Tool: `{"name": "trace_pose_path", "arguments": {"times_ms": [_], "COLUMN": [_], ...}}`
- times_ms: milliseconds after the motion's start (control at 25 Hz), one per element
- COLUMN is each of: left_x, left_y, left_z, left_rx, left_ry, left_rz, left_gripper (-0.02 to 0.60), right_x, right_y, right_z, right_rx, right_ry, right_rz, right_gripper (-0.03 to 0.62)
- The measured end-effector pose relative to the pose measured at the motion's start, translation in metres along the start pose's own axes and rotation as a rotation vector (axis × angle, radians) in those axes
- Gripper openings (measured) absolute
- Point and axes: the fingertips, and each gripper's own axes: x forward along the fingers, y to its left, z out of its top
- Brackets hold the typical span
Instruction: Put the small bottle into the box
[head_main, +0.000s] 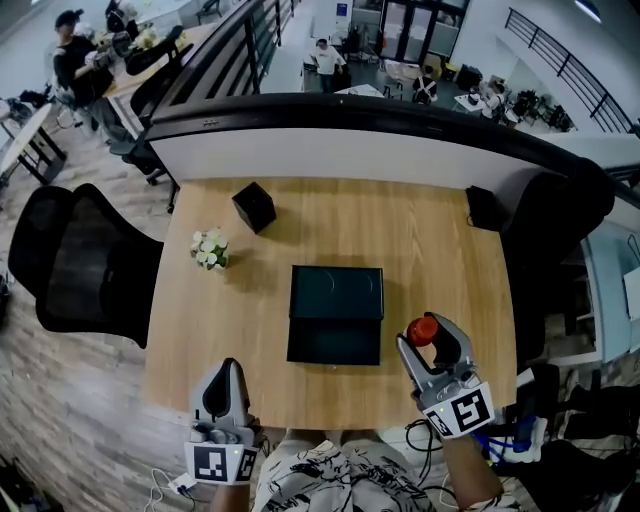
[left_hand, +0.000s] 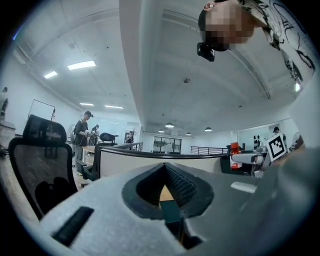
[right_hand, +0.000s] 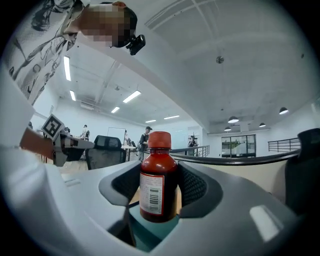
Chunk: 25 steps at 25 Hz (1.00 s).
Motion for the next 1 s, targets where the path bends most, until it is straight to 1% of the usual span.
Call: {"name": "trace_pose_path", "arguments": {"times_ms": [200,320,400,440,520,680,800,1000], "left_x": [-0.004,-0.008,-0.012,-0.014,-0.016,-0.019,-0.022,-0.02], "left_y": [-0.003,-0.002,-0.001,0.0,0.001,0.003,0.005,0.003], "left_z": [-0.019,-0.029,-0.039,-0.044,-0.051,-0.055,-0.063,-0.064], "left_rx": [-0.007,-0.019,-0.025,-0.029,-0.029,-0.032,-0.036,-0.046], "left_ry": [0.051,0.072,0.111,0.133,0.153,0.146,0.171,0.156], "left_rz": [-0.002,-0.003,-0.001,0.0,-0.003,-0.006,-0.002,-0.014], "left_gripper": [-0.002,-0.001,-0.001,-0.001,-0.002,0.0,-0.001,-0.002], "right_x": [0.042,0.062,0.071,0.074,0.078,0.076,0.072,0.07], "right_y": [0.032,0.048,0.058,0.063,0.07,0.078,0.081,0.081], "right_z": [-0.071,-0.115,-0.143,-0.159,-0.192,-0.249,-0.28,-0.309], "right_rx": [-0.061,-0.083,-0.097,-0.107,-0.13,-0.177,-0.221,-0.277], "right_ry": [0.155,0.25,0.315,0.355,0.455,0.665,0.787,0.905], "right_rz": [0.153,0.228,0.277,0.304,0.361,0.454,0.499,0.513], "right_gripper": [0.229,0.229,0.229,0.229,0.229,0.229,0.229,0.229]}}
